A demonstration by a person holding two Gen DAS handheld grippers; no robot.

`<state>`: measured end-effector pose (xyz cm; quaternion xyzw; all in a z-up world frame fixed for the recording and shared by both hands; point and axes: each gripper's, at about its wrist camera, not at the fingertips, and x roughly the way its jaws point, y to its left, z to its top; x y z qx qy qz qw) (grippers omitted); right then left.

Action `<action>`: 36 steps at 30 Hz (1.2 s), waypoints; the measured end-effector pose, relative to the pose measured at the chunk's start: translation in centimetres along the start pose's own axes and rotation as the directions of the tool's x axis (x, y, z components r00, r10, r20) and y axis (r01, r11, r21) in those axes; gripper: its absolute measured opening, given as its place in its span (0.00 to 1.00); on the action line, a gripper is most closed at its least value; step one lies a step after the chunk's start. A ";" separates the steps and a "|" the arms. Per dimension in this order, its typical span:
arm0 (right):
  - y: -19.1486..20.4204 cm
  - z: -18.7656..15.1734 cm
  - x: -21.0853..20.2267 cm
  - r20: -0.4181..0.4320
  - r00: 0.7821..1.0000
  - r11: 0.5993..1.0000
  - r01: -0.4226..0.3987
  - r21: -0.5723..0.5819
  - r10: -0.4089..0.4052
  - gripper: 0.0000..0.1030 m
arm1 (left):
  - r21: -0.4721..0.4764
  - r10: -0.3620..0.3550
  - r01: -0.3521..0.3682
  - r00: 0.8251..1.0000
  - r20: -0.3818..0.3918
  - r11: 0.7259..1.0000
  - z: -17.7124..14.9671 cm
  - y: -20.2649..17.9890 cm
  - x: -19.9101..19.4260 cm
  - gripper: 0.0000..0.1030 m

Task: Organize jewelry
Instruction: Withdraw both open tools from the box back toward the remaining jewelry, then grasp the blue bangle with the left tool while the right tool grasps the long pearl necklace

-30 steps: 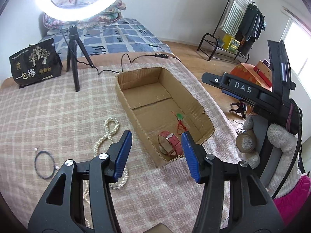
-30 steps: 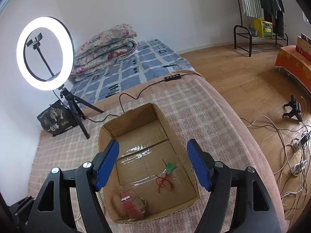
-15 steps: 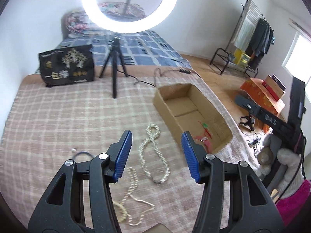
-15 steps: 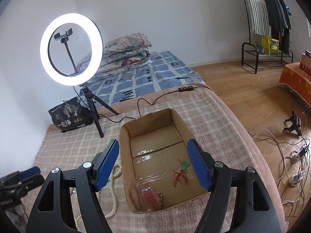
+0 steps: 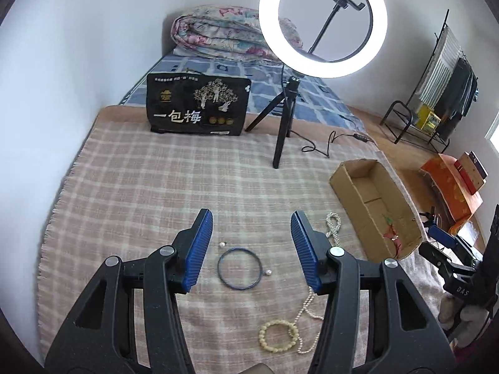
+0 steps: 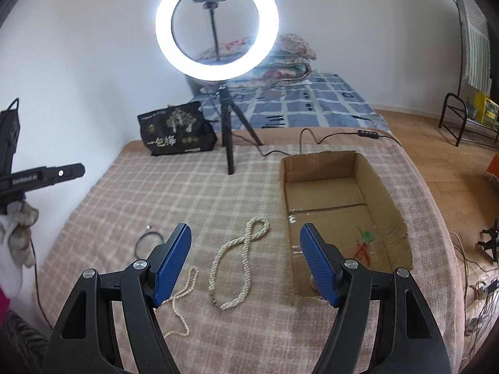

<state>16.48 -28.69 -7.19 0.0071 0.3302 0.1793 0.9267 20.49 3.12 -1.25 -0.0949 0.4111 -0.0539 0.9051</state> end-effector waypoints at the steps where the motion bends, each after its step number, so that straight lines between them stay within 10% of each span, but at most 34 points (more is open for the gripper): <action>1: 0.7 -0.4 0.3 -0.018 1.000 1.000 -0.011 -0.017 0.011 0.70 | -0.003 0.006 -0.006 1.000 -0.017 1.000 -0.3 0.6 0.3 0.47; 9: 4.6 -4.4 2.7 -0.167 0.983 0.992 -0.092 -0.087 0.077 0.69 | 0.017 0.029 -0.027 0.988 -0.150 1.000 -2.7 1.7 3.5 0.33; 17: 6.7 -8.4 5.6 -0.304 0.947 0.978 -0.153 -0.141 0.104 0.45 | -0.058 -0.002 -0.011 0.974 -0.228 0.998 -5.0 3.3 7.2 0.30; 36: 7.7 -10.7 10.0 -0.390 0.917 0.951 -0.193 -0.240 0.087 0.30 | -0.058 0.007 -0.030 0.930 -0.366 0.998 -7.0 4.2 14.0 0.27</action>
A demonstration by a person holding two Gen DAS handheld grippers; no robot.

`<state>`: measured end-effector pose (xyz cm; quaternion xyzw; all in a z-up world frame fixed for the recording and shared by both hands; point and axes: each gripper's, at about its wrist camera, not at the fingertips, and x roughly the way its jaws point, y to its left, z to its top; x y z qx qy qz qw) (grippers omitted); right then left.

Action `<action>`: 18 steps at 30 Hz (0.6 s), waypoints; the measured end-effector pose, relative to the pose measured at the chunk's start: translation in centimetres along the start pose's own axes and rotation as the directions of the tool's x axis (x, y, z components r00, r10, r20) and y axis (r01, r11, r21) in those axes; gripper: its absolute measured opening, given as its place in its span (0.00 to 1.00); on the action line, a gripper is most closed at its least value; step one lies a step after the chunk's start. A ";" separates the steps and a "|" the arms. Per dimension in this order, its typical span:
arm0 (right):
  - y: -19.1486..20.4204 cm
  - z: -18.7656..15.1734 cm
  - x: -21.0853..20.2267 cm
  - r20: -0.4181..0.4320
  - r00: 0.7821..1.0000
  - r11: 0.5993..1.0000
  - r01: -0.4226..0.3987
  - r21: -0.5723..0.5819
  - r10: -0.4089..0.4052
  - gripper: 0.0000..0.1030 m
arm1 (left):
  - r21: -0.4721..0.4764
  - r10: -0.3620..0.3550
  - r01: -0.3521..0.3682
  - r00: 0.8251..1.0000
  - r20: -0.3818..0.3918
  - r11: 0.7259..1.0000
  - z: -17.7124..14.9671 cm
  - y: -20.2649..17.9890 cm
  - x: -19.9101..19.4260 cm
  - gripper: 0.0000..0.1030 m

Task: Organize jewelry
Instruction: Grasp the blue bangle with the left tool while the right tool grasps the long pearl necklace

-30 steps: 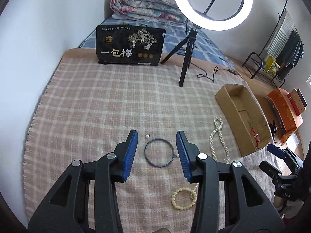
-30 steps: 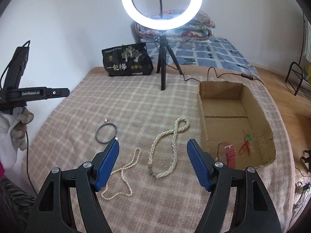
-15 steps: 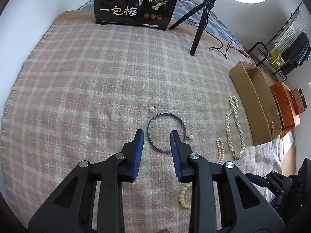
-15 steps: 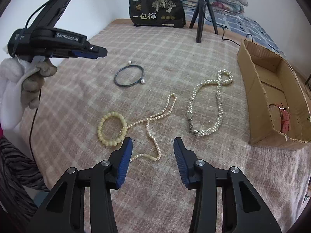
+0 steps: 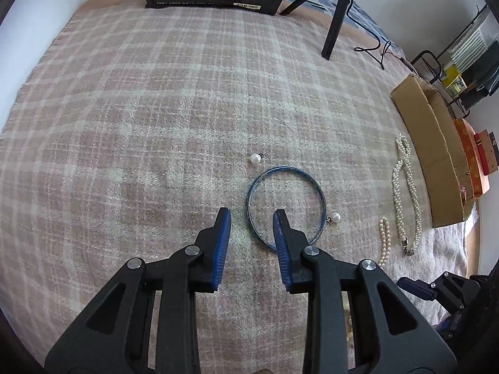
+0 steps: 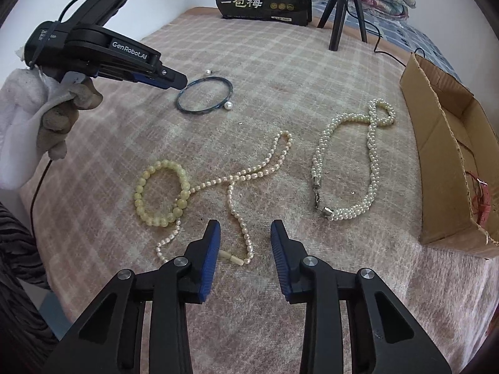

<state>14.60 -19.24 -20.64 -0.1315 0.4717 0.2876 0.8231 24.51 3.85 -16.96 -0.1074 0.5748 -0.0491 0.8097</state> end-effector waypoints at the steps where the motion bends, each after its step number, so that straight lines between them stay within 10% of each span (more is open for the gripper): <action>1: 0.2 0.1 0.1 0.000 1.000 1.000 -0.002 -0.010 0.002 0.30 | 0.003 0.002 -0.002 1.000 -0.003 1.000 0.0 -0.1 0.2 0.27; 9: 0.9 1.2 1.5 -0.009 1.000 0.999 0.005 -0.047 -0.005 0.21 | 0.042 0.038 -0.037 0.999 -0.014 0.998 0.0 -1.1 1.6 0.27; 18: 1.1 1.6 2.3 -0.006 1.000 0.998 0.016 -0.063 -0.016 0.04 | 0.062 0.083 -0.083 0.997 0.008 0.995 0.5 -1.3 2.4 0.04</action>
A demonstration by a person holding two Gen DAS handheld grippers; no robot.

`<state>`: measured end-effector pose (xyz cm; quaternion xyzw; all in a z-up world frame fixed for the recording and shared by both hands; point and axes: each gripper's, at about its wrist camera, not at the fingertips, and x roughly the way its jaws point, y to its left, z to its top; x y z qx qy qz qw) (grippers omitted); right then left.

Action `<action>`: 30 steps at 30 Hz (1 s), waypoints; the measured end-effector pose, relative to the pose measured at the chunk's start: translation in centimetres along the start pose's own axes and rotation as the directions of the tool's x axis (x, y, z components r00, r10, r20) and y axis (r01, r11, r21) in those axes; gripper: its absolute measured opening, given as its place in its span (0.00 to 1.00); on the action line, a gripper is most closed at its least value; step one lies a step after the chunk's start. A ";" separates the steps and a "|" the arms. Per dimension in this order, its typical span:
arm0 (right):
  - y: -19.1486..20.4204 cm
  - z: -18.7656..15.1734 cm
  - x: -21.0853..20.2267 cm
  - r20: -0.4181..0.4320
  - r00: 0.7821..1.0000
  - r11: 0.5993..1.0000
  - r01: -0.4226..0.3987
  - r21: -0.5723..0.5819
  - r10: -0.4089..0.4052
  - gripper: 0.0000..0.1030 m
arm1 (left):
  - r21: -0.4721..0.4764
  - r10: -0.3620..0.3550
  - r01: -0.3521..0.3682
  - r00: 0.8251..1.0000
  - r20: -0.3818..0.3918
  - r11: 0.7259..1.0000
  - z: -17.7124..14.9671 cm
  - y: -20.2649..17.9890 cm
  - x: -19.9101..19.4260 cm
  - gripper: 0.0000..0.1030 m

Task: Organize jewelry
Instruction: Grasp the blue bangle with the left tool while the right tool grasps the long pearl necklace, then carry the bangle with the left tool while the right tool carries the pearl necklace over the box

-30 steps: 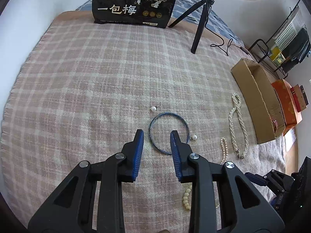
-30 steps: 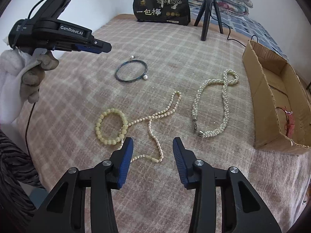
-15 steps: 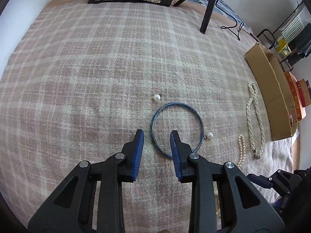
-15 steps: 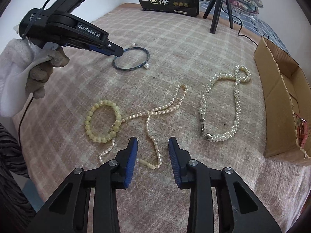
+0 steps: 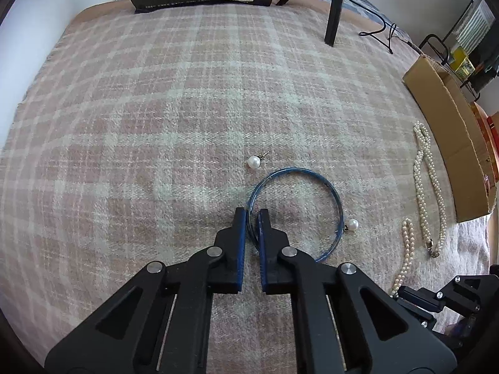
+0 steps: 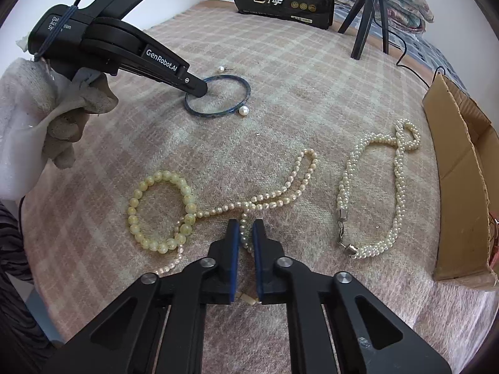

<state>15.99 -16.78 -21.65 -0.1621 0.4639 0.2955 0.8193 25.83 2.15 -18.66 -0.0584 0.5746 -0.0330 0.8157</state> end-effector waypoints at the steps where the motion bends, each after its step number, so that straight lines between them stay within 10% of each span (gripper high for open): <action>1: 0.0 0.0 0.0 0.001 1.000 1.000 0.000 -0.001 0.000 0.03 | -0.001 0.000 0.000 1.000 0.001 1.000 0.0 0.0 0.0 0.03; 30: -1.4 1.1 -7.4 0.185 0.982 0.996 0.010 0.090 -0.026 0.02 | 0.003 -0.044 0.044 0.980 0.194 0.999 -0.9 -1.0 -8.0 0.01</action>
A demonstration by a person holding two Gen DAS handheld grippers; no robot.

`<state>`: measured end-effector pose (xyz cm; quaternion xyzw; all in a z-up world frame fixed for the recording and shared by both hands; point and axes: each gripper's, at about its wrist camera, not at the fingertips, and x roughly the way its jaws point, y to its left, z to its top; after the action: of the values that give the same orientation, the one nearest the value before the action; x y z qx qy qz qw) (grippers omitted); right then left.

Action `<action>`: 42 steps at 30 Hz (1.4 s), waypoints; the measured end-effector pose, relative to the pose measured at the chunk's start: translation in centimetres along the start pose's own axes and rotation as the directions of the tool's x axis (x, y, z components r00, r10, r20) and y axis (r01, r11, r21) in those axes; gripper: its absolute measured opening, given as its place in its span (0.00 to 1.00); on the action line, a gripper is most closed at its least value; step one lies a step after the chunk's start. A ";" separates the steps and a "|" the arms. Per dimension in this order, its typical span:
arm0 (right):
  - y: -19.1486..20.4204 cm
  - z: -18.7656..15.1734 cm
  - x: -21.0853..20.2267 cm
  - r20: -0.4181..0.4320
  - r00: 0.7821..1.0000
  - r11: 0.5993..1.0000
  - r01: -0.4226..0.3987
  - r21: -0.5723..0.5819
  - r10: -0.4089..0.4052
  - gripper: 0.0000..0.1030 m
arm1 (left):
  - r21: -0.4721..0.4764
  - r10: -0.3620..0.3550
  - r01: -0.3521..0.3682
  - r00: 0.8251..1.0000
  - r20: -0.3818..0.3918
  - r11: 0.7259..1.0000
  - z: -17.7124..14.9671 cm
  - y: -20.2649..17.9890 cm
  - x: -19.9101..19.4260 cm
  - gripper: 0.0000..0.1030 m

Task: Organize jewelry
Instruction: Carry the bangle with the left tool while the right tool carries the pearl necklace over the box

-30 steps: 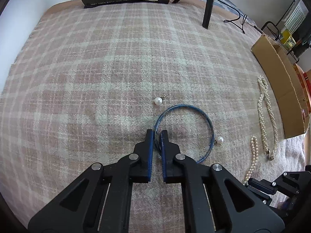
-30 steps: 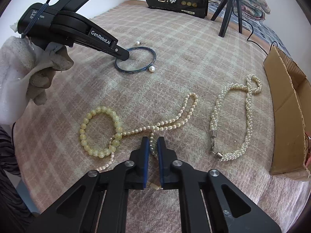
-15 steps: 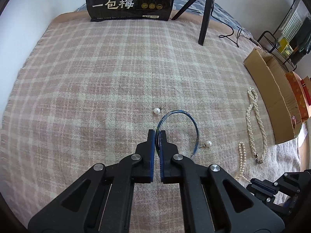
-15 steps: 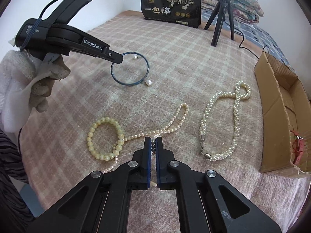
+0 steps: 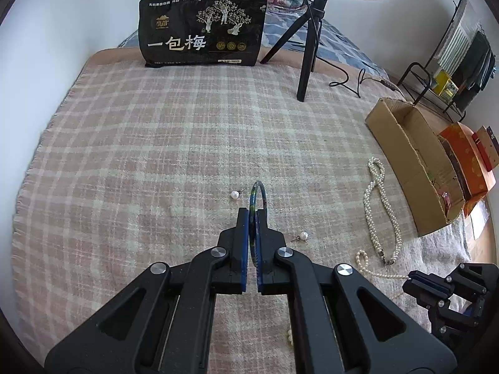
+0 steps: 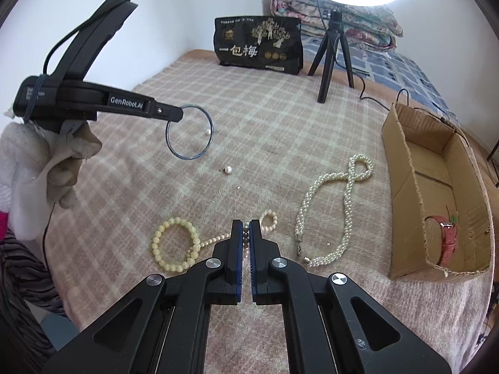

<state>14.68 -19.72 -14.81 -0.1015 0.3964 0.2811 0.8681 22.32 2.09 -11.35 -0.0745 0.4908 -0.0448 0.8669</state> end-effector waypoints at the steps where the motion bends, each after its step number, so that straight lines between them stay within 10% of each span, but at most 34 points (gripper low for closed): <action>1: 0.1 0.1 -0.3 0.010 1.000 1.000 0.003 -0.002 -0.003 0.02 | -0.003 -0.005 0.005 1.000 0.005 1.000 0.0 0.0 -0.3 0.01; 42: -8.6 6.9 -14.1 0.334 0.931 0.984 0.106 0.145 -0.149 0.02 | 0.069 -0.228 0.220 0.964 0.139 0.973 3.1 -10.8 -7.5 0.01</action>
<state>16.47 -29.80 -0.07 -0.0222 0.2482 0.2122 0.9449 21.05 -7.13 -1.56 -0.1096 0.4131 -0.1500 0.8915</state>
